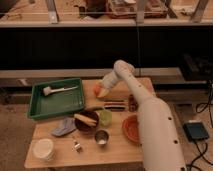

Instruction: Place apple in tray

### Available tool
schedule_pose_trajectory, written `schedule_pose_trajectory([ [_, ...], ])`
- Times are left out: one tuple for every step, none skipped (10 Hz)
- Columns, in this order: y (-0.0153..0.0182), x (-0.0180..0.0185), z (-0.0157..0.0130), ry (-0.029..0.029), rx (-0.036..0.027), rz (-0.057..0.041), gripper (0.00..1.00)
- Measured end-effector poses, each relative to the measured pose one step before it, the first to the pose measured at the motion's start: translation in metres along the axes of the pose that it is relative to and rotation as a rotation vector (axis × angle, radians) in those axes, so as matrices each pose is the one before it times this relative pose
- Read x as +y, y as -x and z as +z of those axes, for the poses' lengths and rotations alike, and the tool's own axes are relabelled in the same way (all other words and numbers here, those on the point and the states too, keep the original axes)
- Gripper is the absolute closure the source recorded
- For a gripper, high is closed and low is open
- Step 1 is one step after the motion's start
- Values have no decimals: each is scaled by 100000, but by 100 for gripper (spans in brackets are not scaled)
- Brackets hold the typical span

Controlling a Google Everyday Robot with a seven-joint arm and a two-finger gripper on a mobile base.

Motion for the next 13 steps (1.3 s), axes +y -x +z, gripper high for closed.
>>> schedule_pose_trajectory([
  [2290,-155,-674,564,-2149,-4782,72],
  [2344,-293,-366,796,-1841,-4042,72],
  [3093,-542,-319,1127,-1915,-5077,72],
  [3879,-766,413,2508,-2232,-6725,72],
  [2273,-690,591,2200,-945,-4239,72],
  [2255,-864,868,3416,-512,-4175,67],
  [2546,-1002,1767,5651,-267,-4721,56],
  [1718,-821,1783,4367,543,-3325,45],
  [563,-376,1114,2544,1725,-1797,37],
  [177,61,1905,3299,3724,-2291,26],
  [-48,162,1472,1351,4766,-1858,21],
  [-153,347,828,355,3156,-919,20],
  [-472,684,622,-260,4572,-610,20],
])
